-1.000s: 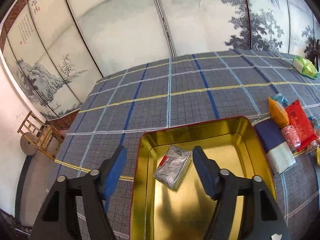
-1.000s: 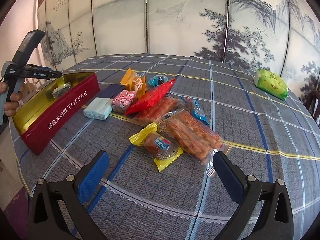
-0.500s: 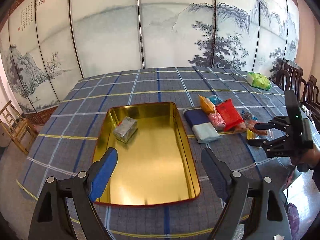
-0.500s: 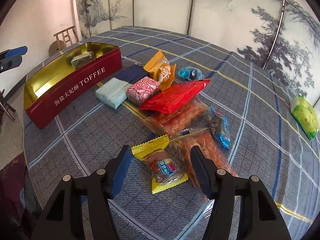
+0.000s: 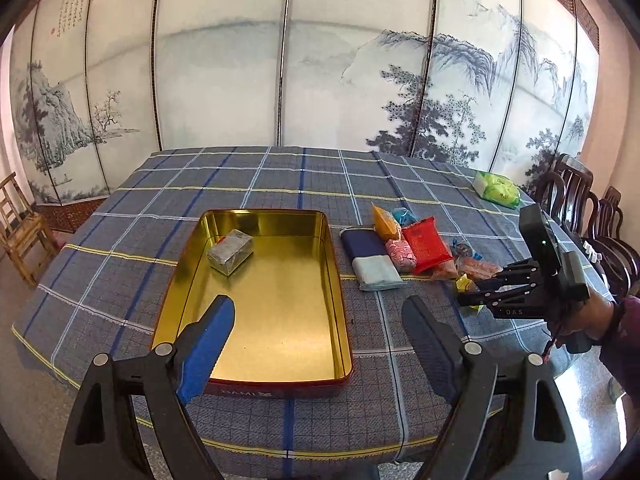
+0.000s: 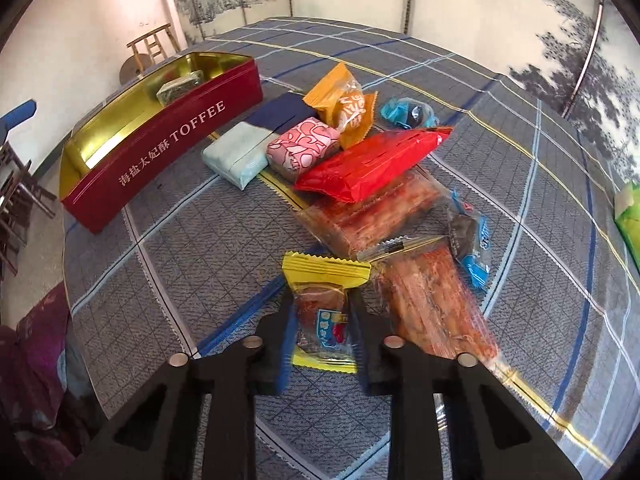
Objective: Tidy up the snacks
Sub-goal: 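Move the yellow candy over the tin and release it with the right gripper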
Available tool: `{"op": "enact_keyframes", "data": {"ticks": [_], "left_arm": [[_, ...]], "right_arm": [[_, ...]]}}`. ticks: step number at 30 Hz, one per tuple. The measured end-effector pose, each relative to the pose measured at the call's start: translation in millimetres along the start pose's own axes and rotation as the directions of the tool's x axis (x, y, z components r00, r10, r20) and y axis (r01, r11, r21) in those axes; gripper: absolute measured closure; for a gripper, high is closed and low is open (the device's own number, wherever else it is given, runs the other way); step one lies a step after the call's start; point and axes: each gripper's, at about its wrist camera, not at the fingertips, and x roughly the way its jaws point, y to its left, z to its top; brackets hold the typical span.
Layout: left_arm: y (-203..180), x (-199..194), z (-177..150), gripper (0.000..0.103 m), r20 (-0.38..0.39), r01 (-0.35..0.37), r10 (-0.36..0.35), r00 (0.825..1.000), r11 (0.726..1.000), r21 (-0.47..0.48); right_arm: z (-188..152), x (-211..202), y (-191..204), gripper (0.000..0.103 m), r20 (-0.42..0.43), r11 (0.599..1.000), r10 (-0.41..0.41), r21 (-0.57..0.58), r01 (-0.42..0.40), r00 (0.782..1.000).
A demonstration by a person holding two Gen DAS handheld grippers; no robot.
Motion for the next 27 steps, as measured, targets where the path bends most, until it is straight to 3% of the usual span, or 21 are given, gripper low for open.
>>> {"op": "enact_keyframes", "data": {"ticks": [4, 7, 13, 15, 16, 17, 23, 27], "left_arm": [[15, -16, -4, 0.020, 0.092, -0.048, 0.054, 0.994, 0.997, -0.066], [27, -19, -5, 0.020, 0.096, -0.061, 0.070, 0.993, 0.994, -0.091], [33, -22, -10, 0.020, 0.057, -0.093, 0.096, 0.994, 0.994, -0.053], [34, -23, -12, 0.016, 0.054, -0.107, 0.109, 0.993, 0.993, -0.043], [35, -23, -12, 0.006, 0.045, -0.120, 0.122, 0.992, 0.992, -0.040], [37, -23, -13, 0.003, 0.037, -0.135, 0.137, 0.990, 0.990, -0.038], [40, -15, -13, 0.001, 0.016, -0.221, 0.221, 0.975, 0.975, 0.008], [43, -6, -16, 0.001, -0.017, -0.226, 0.227, 0.974, 0.974, 0.015]], "right_arm": [[-2, -10, 14, 0.078, 0.017, 0.999, 0.006, 0.039, -0.007, 1.000], [15, -31, 37, 0.078, 0.094, 0.998, 0.057, 0.035, -0.061, 0.994], [86, -44, 94, 0.078, 0.219, 0.981, 0.189, -0.006, -0.192, 0.957], [109, -36, 110, 0.078, 0.232, 0.980, 0.197, -0.018, -0.198, 0.953], [120, -29, 117, 0.078, 0.232, 0.979, 0.203, -0.015, -0.205, 0.951], [130, -21, 122, 0.078, 0.227, 0.976, 0.211, -0.003, -0.216, 0.951], [178, 33, 138, 0.078, 0.139, 0.976, 0.199, 0.064, -0.210, 0.970], [196, 61, 138, 0.078, 0.092, 0.979, 0.172, 0.096, -0.181, 0.981]]}}
